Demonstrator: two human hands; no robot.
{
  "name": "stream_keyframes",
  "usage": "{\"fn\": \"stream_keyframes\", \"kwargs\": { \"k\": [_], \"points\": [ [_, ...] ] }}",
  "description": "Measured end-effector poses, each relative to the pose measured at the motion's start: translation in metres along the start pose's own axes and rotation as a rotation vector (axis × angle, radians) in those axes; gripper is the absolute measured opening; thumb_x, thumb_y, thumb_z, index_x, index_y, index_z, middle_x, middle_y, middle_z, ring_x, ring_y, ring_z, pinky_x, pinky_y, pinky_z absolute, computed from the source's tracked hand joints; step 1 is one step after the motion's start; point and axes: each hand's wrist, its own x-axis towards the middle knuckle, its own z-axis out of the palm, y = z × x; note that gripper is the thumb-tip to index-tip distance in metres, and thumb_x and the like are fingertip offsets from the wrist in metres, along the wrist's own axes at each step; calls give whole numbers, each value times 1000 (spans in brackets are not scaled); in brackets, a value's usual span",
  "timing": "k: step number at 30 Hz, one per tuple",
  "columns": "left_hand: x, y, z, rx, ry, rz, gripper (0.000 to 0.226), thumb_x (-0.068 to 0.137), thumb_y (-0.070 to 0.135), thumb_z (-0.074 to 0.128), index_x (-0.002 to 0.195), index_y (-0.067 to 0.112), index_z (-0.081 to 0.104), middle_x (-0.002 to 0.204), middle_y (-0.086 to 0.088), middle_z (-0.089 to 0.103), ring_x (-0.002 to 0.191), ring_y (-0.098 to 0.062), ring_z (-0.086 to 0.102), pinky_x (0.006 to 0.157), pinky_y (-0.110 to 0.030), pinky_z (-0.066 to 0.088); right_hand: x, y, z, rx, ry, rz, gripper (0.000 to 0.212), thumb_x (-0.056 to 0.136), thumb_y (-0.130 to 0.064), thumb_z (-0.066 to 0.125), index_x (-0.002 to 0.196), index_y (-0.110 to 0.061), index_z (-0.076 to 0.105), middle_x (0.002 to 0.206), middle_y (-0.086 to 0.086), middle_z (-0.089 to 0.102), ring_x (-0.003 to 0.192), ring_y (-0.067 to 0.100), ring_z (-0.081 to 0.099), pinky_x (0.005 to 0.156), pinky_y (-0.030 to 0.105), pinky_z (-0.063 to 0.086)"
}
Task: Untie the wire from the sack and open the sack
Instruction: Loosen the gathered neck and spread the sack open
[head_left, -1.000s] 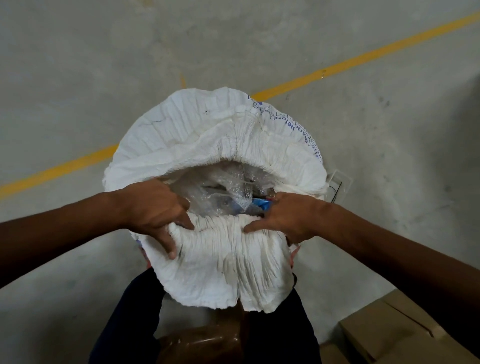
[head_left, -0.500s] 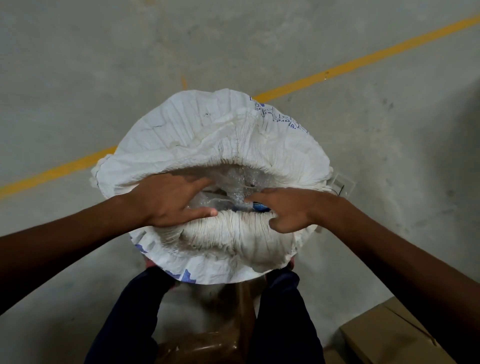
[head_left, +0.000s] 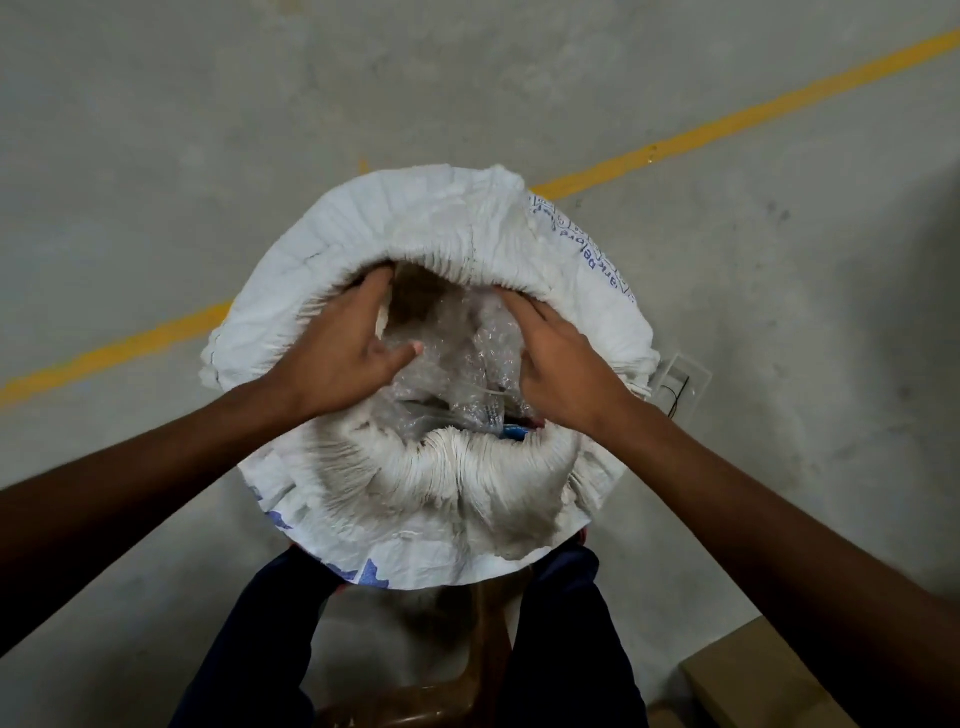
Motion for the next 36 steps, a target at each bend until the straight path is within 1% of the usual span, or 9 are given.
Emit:
{"fn": "stream_keyframes", "kwargs": {
  "k": [3,8,18,21,24,27,30,33,36],
  "points": [
    [19,9,-7,-31,87,7,80,91,26,78,156,14,34,156,-9,50,84,-18,76,89,-46,59,21,-1,-6,55,86,-23,90,81,16,49,163,-13,27,165,13,36,153,33,33,121,52,37],
    [34,6,-29,234,83,7,89,84,50,79,156,19,37,143,-15,62,127,-37,61,100,-47,52,41,10,-28,-113,154,-47,93,73,8,52,160,-20,33,156,9,47,143,37,44,113,58,41],
    [30,-17,-33,455,-67,117,84,84,57,75,157,31,42,145,-13,62,127,-39,61,99,-48,54,46,30,-42,-363,24,-138,100,70,-6,59,162,-29,28,159,4,40,143,32,39,109,49,32],
    [24,-23,-23,516,-98,232,61,89,71,57,129,24,60,112,-10,72,100,-36,67,80,-42,53,44,34,-39,-272,-2,-174,88,79,-7,63,160,-26,34,154,9,44,140,33,41,111,50,33],
    [8,-27,-14,577,-180,354,64,87,85,45,96,24,62,89,-3,67,90,-31,62,75,-40,49,32,38,-31,-265,12,-305,42,91,-32,60,130,-17,59,124,9,60,120,30,57,113,55,37],
    [-7,-43,-9,676,-317,470,80,80,97,39,104,28,73,94,0,70,103,-29,61,79,-43,55,7,32,-19,-366,-219,-410,47,96,-59,54,109,-15,65,101,5,65,95,23,62,104,54,48],
    [-13,-49,-5,793,-511,473,83,79,98,34,119,36,72,109,5,66,113,-24,54,84,-42,49,-13,32,2,-549,-496,-543,70,90,-76,51,123,-16,66,110,6,69,101,29,64,99,43,47],
    [-13,-49,-4,729,-552,649,69,84,92,40,102,36,76,101,6,61,102,-21,56,93,-41,43,-17,34,13,-632,-605,-549,65,89,-66,62,136,-21,62,120,6,72,118,30,61,100,45,37],
    [-15,-48,-3,592,-564,702,69,81,96,41,81,33,71,100,11,63,95,-16,59,91,-34,37,-17,33,11,-595,-598,-606,52,84,-51,78,128,-25,69,107,3,76,107,29,66,98,44,42]
  ]
}}
